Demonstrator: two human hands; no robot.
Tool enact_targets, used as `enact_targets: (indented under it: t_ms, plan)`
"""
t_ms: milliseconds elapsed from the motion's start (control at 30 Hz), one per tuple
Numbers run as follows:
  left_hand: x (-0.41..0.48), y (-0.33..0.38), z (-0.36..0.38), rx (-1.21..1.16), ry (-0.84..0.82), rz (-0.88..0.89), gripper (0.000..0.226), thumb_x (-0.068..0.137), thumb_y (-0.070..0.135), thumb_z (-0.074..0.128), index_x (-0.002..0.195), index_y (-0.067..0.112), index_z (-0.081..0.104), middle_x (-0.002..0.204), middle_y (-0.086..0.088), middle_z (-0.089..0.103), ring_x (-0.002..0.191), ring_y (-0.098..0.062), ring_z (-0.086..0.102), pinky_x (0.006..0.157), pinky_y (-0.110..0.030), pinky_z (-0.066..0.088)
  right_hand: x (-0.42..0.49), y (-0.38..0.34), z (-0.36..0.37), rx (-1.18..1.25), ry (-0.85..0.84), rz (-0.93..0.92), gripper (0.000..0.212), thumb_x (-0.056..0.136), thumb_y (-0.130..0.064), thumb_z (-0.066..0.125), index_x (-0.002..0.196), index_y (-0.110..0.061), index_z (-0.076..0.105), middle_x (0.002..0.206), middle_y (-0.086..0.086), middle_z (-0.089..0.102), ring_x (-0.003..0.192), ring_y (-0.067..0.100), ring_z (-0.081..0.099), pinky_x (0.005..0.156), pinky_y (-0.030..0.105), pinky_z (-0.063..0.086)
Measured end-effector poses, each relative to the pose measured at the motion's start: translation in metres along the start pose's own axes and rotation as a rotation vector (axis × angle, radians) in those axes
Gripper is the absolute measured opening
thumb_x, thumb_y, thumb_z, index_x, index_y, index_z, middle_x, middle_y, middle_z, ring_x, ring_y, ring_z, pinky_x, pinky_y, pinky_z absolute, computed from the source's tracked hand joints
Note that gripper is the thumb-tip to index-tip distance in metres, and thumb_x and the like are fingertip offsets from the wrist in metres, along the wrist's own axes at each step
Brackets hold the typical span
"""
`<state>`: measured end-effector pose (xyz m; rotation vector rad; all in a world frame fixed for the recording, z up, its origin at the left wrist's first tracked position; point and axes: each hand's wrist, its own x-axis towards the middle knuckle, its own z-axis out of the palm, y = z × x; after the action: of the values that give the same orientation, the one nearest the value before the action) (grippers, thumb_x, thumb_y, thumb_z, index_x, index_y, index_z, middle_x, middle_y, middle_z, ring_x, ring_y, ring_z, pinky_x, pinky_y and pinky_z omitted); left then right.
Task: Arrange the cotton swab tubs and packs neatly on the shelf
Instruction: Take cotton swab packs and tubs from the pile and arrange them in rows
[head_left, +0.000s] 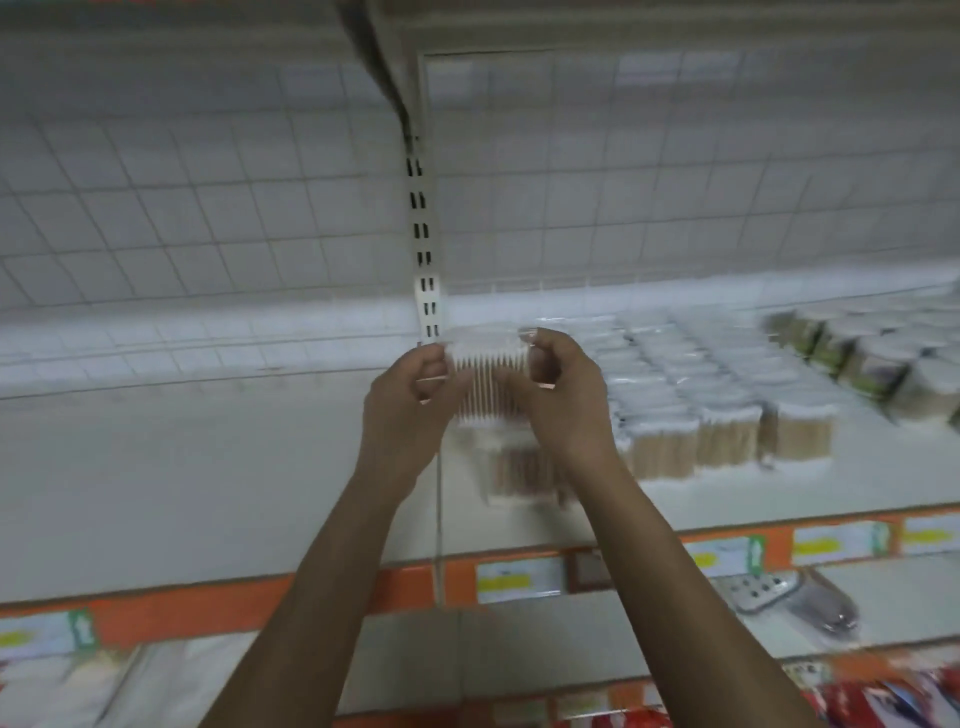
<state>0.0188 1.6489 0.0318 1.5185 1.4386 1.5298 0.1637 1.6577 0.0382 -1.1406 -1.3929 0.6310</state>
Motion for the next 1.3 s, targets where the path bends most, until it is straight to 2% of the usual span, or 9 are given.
enact_targets:
  t_ms: [167,267,467,633,733,800,1033,1200,1300]
  plan:
    - [-0.038,0.020,0.062,0.135,0.044,0.068,0.029,0.084,0.027,0.069,0.112,0.018,0.066,0.089,0.014,0.065,0.076,0.005,0.060,0.077,-0.016,0.049,-0.012,0.018,-0.073,0.014,-0.004,0.013,0.031,0.081,-0.014,0.071,0.110,-0.016,0.060,0.076,-0.014,0.048,0.071,-0.002,0.049,0.069,0.009,0.041]
    - [-0.058,0.028,0.098,0.205,0.047,0.112,0.026,0.084,0.027,0.070,0.108,0.019,0.067,0.092,0.011,0.067,0.078,0.004,0.062,0.078,-0.018,0.051,-0.019,0.034,-0.110,0.009,0.019,0.036,0.031,0.082,-0.012,0.070,0.110,-0.019,0.060,0.078,-0.015,0.049,0.074,-0.001,0.049,0.072,0.014,0.043]
    - [-0.082,0.036,0.164,0.214,-0.019,0.125,0.032,0.083,0.027,0.071,0.112,0.024,0.058,0.082,0.026,0.059,0.076,0.019,0.057,0.072,-0.005,0.044,-0.022,0.066,-0.166,-0.071,0.144,0.072,0.030,0.082,-0.007,0.069,0.109,-0.017,0.061,0.072,-0.008,0.048,0.068,0.004,0.048,0.065,0.006,0.039]
    - [-0.093,0.032,0.204,0.263,-0.134,0.161,0.034,0.084,0.014,0.068,0.117,0.013,0.061,0.098,0.008,0.064,0.073,0.018,0.051,0.073,0.005,0.035,-0.024,0.089,-0.199,-0.176,0.188,0.164,0.031,0.083,-0.011,0.068,0.113,-0.016,0.061,0.082,0.001,0.056,0.076,0.014,0.053,0.061,0.004,0.035]
    - [-0.095,0.027,0.219,0.306,-0.193,0.177,0.030,0.087,0.014,0.064,0.116,0.013,0.062,0.096,0.008,0.060,0.076,0.010,0.052,0.076,-0.003,0.043,-0.025,0.100,-0.210,-0.253,0.180,0.177,0.026,0.084,-0.010,0.067,0.109,-0.007,0.061,0.083,0.008,0.059,0.077,0.022,0.055,0.060,0.003,0.034]
    - [-0.098,0.024,0.226,0.340,-0.201,0.202,0.028,0.087,0.011,0.062,0.115,0.010,0.062,0.093,0.008,0.057,0.075,0.009,0.050,0.073,-0.001,0.040,-0.024,0.105,-0.213,-0.294,0.176,0.182,0.020,0.084,-0.008,0.066,0.101,0.000,0.060,0.087,0.017,0.060,0.082,0.030,0.056,0.060,0.001,0.034]
    - [-0.105,0.017,0.235,0.333,-0.167,0.190,0.034,0.086,0.007,0.061,0.120,0.008,0.059,0.100,0.003,0.059,0.086,-0.003,0.056,0.074,0.001,0.038,-0.020,0.119,-0.208,-0.414,0.139,0.215,0.019,0.074,0.000,0.068,0.084,-0.006,0.052,0.080,0.010,0.054,0.074,0.026,0.056,0.063,0.030,0.042]
    - [-0.106,0.013,0.237,0.369,-0.153,0.195,0.042,0.086,0.011,0.062,0.128,0.008,0.055,0.108,-0.002,0.063,0.094,-0.010,0.058,0.085,-0.026,0.051,-0.020,0.123,-0.204,-0.382,0.106,0.207,0.030,0.075,-0.001,0.069,0.094,-0.015,0.050,0.077,-0.001,0.050,0.071,0.018,0.053,0.056,0.010,0.033]
    - [-0.106,0.012,0.237,0.376,-0.157,0.187,0.045,0.087,0.012,0.062,0.131,0.010,0.052,0.112,-0.003,0.063,0.095,-0.008,0.057,0.087,-0.024,0.049,-0.020,0.124,-0.203,-0.399,0.112,0.186,0.032,0.077,-0.002,0.069,0.097,-0.017,0.049,0.078,-0.003,0.050,0.069,0.013,0.051,0.055,0.007,0.033]
